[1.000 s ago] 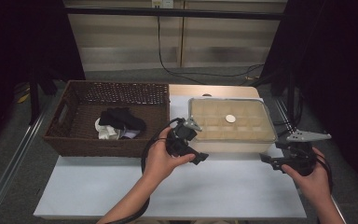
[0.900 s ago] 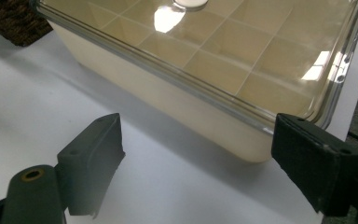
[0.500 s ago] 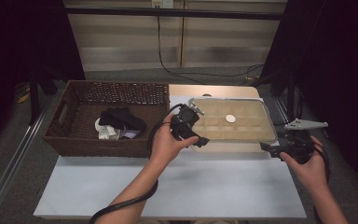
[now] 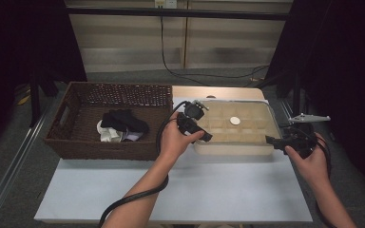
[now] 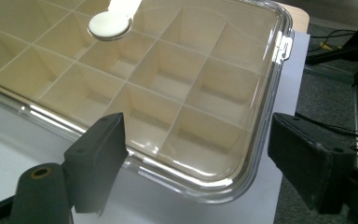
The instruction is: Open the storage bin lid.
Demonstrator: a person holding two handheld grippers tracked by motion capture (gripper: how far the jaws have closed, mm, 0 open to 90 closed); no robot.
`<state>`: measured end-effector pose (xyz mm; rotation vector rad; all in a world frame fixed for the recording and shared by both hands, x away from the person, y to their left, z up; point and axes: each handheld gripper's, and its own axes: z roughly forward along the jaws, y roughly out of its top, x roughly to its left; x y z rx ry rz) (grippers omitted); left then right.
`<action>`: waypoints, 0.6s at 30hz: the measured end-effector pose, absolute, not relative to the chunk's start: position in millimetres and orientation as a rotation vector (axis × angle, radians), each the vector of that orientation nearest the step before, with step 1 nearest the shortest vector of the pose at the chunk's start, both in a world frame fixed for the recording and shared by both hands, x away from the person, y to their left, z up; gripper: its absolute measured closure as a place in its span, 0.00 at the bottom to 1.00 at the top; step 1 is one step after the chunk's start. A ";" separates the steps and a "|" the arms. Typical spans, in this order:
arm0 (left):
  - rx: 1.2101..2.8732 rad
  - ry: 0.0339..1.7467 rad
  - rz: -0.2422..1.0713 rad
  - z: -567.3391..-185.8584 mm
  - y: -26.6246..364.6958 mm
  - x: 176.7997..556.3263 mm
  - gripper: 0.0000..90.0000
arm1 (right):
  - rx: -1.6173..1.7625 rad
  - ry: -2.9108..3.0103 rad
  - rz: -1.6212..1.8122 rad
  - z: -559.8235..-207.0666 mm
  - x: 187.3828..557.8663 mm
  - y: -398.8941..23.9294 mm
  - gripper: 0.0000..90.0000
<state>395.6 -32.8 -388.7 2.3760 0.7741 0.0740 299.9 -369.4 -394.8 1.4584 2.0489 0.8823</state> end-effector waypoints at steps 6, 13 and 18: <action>2.377 0.805 0.078 -388.4 -40.0 399.8 0.18 | 1.485 2.034 0.890 -397.7 309.4 -367.4 0.20; 2.360 0.872 0.110 -386.2 -44.1 403.2 0.17 | 1.537 2.026 0.882 -406.8 315.9 -367.8 0.20; 2.362 0.910 0.101 -387.4 -44.9 409.0 0.17 | 1.527 2.032 0.880 -409.6 317.6 -367.4 0.20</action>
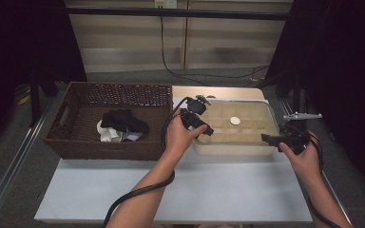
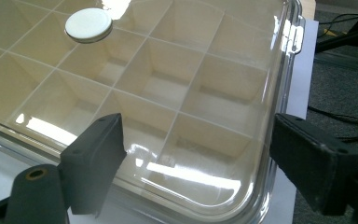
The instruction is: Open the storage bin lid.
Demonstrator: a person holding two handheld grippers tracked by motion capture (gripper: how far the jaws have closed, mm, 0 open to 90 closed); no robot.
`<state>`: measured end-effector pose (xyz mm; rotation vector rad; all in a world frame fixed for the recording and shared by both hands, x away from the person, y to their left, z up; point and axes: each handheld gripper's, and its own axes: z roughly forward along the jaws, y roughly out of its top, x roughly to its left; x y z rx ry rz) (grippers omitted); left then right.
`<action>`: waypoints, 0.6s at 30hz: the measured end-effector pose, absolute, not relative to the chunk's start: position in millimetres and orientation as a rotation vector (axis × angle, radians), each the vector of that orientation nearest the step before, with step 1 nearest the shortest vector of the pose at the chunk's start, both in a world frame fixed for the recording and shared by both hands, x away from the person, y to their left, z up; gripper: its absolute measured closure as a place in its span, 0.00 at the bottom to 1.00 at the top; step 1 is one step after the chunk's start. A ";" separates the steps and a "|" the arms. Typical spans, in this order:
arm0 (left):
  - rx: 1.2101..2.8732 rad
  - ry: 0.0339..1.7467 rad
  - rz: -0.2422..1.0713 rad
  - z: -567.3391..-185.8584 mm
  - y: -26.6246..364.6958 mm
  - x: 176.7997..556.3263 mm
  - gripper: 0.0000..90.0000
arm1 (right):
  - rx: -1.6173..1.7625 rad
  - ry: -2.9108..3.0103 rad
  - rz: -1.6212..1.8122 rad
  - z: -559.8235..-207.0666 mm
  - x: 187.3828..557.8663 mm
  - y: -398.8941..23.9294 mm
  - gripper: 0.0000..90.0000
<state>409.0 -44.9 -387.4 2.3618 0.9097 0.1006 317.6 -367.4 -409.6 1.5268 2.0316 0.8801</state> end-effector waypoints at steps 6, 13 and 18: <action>2.342 0.988 0.116 -392.7 -46.9 411.9 0.16 | 1.531 2.023 0.873 -410.1 318.7 -368.3 0.18; 2.352 1.017 0.127 -397.1 -48.0 413.8 0.12 | 1.554 2.030 0.855 -410.0 322.2 -369.6 0.16; 2.348 1.049 0.112 -397.2 -48.7 414.4 0.12 | 1.612 2.013 0.906 -413.5 327.5 -375.3 0.15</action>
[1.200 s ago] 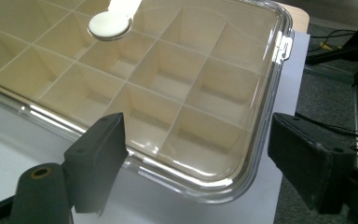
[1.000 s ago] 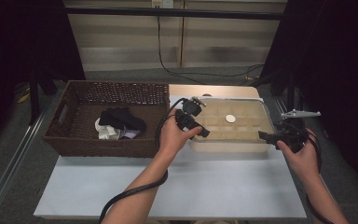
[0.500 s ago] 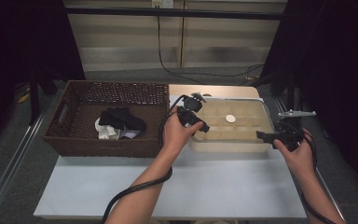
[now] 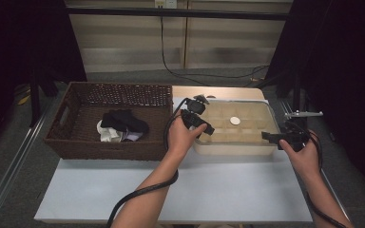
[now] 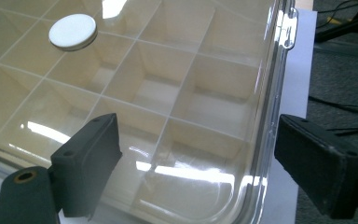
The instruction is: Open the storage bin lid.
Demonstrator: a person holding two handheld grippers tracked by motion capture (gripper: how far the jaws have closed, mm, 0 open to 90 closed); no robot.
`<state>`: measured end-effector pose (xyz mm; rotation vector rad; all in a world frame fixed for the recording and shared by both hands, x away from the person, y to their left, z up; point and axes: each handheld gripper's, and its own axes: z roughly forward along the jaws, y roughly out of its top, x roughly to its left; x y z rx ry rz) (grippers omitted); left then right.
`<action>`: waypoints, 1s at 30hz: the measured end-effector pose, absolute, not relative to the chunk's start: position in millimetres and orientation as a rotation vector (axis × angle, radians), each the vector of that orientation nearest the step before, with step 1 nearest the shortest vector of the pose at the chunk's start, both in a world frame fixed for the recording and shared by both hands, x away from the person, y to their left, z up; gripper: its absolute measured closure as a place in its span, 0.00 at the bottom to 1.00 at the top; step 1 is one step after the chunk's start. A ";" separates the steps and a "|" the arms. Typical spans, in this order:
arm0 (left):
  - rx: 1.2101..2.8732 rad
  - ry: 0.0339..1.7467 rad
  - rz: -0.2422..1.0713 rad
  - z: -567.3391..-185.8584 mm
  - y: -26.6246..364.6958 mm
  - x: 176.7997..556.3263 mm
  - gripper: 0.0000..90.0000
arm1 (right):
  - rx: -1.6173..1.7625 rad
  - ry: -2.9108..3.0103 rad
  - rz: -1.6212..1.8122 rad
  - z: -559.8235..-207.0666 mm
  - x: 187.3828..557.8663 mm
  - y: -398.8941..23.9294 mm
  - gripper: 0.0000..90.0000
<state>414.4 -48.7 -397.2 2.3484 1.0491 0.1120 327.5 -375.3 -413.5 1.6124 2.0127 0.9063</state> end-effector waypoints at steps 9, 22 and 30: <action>2.316 1.128 -0.006 -402.5 -50.7 418.5 0.08 | 1.657 2.000 0.926 -414.9 329.5 -376.7 0.15; 2.282 1.168 -0.030 -397.4 -48.3 416.1 0.18 | 1.669 2.062 0.995 -401.1 330.0 -365.8 0.38; 2.284 1.188 -0.033 -399.5 -49.2 418.6 0.19 | 1.712 1.956 0.856 -403.4 334.2 -385.7 0.25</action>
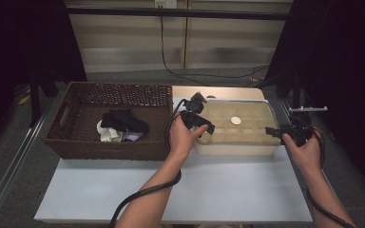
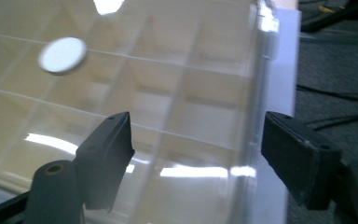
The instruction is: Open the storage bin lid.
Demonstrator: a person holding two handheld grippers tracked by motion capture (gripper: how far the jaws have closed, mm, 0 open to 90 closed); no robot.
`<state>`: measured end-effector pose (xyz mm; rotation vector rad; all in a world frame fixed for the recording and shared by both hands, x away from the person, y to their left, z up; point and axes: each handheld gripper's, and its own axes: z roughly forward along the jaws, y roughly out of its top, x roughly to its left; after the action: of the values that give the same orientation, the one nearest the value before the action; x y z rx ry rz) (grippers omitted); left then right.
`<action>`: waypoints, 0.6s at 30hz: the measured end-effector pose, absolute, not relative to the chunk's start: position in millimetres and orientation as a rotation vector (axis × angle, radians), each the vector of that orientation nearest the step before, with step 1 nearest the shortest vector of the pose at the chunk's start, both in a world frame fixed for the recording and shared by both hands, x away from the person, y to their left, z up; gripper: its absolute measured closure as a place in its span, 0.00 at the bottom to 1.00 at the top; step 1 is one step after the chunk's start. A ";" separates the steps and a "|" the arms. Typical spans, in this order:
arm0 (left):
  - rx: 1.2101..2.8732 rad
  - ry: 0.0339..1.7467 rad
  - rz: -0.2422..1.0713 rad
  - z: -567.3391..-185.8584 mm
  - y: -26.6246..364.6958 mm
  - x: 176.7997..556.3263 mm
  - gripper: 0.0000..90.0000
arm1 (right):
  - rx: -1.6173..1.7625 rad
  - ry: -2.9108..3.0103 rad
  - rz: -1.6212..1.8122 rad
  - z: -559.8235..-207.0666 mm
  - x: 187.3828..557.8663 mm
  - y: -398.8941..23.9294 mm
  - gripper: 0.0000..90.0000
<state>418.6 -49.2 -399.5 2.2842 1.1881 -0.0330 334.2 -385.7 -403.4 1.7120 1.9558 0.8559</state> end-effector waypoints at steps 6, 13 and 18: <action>2.257 1.220 -0.066 -403.4 -51.9 420.8 0.16 | 1.813 1.960 0.954 -414.7 340.9 -398.2 0.22; 2.265 1.237 -0.066 -401.8 -53.1 418.1 0.15 | 1.903 1.977 1.042 -418.9 347.5 -391.7 0.25; 2.265 1.222 -0.036 -396.1 -51.0 416.5 0.17 | 1.903 1.954 1.081 -415.1 341.5 -395.1 0.31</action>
<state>416.5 -51.0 -396.1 2.2645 1.2224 -0.0357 341.5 -395.1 -415.1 1.9028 1.9539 1.0814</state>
